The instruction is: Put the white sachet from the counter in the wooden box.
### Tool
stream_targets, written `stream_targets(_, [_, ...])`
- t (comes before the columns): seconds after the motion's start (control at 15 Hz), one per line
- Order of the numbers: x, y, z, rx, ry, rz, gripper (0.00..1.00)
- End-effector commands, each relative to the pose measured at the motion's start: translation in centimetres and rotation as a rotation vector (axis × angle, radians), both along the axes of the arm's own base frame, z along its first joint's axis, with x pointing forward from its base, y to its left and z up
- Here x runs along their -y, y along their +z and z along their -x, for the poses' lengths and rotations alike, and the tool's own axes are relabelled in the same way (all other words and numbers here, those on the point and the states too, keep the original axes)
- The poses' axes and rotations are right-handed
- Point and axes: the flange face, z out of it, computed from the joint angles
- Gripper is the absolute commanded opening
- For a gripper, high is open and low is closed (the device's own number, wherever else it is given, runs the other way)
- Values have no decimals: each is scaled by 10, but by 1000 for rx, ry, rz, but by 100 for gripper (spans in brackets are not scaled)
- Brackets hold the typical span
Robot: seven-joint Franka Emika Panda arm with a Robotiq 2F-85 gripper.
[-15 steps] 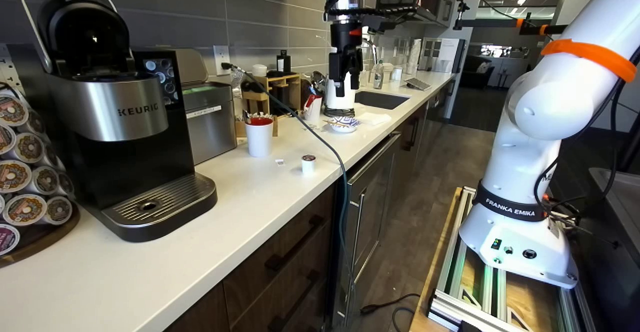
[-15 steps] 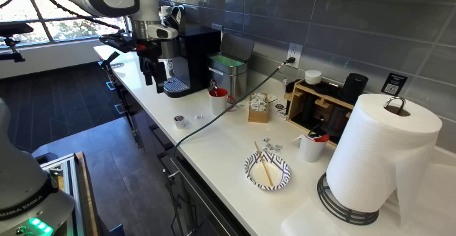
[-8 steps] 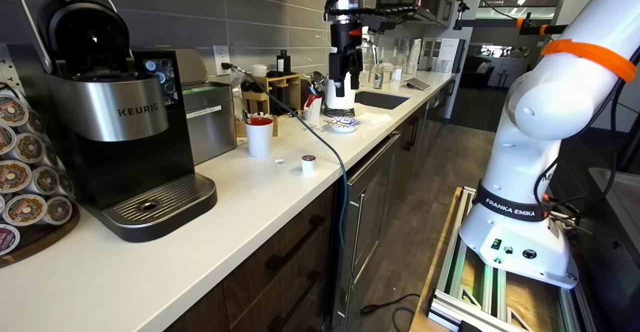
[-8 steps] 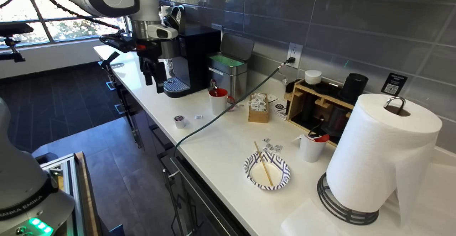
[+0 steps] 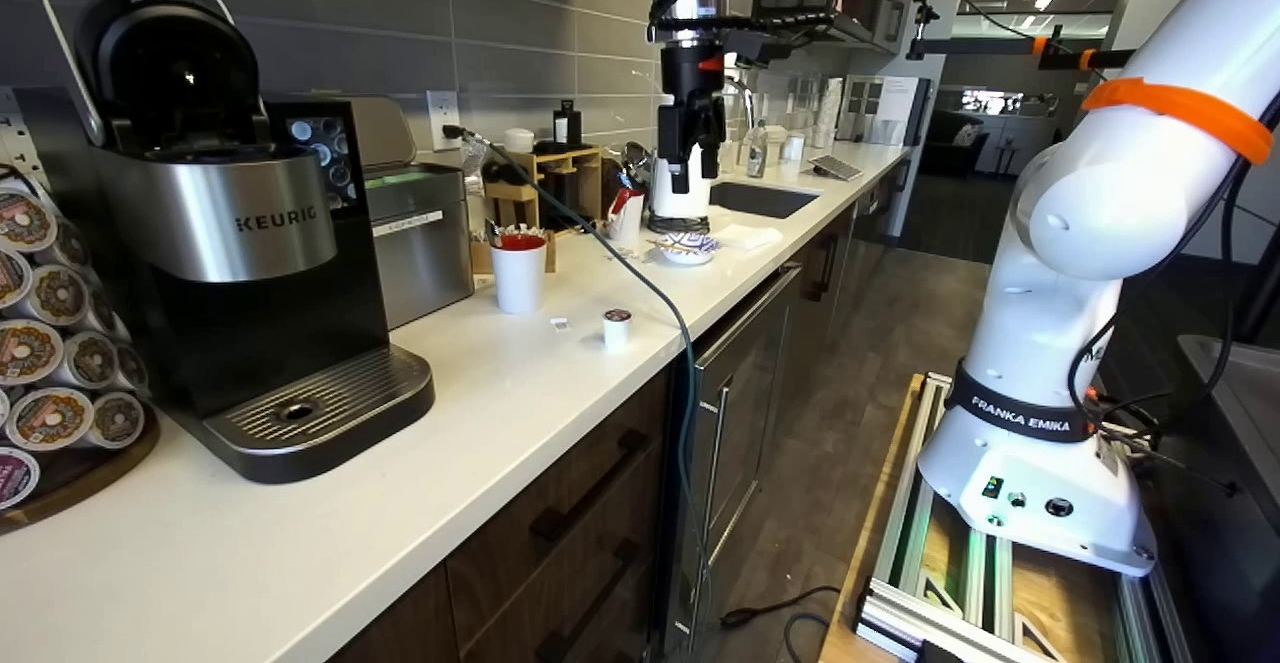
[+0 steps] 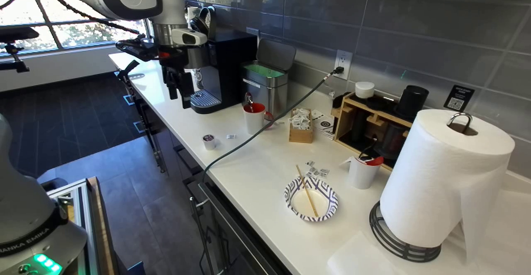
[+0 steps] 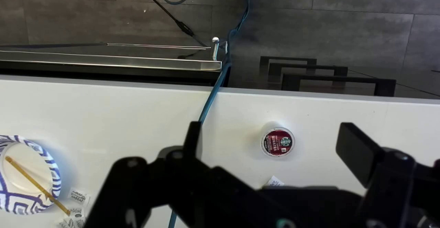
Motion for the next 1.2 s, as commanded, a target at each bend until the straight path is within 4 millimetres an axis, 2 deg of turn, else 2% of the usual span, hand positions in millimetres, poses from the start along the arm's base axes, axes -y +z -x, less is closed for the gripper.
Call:
stream_targets(0.0, [0, 0, 0, -1, 0, 0, 100])
stream_targets(0.33, [2, 3, -5, 12, -49, -66, 100])
stream_targets(0.6, [-13, 9, -13, 112, -90, -190, 100])
stream_targets(0.73, [-17, 15, -14, 161, -76, -185, 100])
stream_targets(0.8, [-12, 13, -15, 130, -64, -167, 100])
stream_targets(1.13, [-15, 16, -16, 150, -60, -169, 100])
